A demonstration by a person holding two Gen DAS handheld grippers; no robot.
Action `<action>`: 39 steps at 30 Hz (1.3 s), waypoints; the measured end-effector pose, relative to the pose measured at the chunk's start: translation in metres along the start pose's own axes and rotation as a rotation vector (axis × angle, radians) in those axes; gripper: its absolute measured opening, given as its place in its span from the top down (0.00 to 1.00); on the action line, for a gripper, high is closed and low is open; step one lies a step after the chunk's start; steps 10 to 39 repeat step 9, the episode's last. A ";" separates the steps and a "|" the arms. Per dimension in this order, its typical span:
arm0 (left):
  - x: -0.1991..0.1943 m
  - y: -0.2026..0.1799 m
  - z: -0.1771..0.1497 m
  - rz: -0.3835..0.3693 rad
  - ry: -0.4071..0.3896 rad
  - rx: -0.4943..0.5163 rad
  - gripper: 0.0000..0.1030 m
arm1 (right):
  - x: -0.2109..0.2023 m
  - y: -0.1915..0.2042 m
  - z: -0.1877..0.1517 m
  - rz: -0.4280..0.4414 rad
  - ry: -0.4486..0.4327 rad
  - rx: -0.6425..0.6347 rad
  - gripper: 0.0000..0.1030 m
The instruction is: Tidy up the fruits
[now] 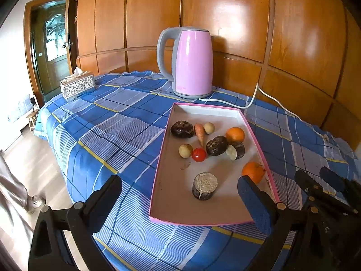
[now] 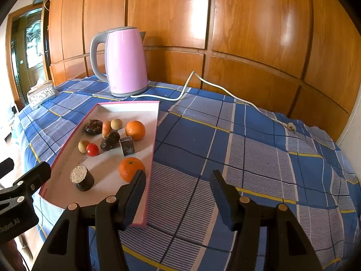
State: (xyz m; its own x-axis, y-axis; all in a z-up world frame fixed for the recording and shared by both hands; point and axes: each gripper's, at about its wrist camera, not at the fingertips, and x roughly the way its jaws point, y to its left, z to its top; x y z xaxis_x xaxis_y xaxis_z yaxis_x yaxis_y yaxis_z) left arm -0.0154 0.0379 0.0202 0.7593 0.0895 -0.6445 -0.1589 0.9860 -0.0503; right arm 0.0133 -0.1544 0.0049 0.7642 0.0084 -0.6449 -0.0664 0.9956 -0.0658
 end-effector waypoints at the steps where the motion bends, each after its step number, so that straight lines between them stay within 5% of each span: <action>1: 0.000 0.000 0.000 -0.002 0.003 0.000 0.00 | 0.000 0.000 0.000 0.001 0.001 0.000 0.42; 39: 0.000 0.002 -0.001 -0.008 -0.003 -0.007 0.00 | 0.001 0.000 -0.001 0.009 0.008 0.002 0.42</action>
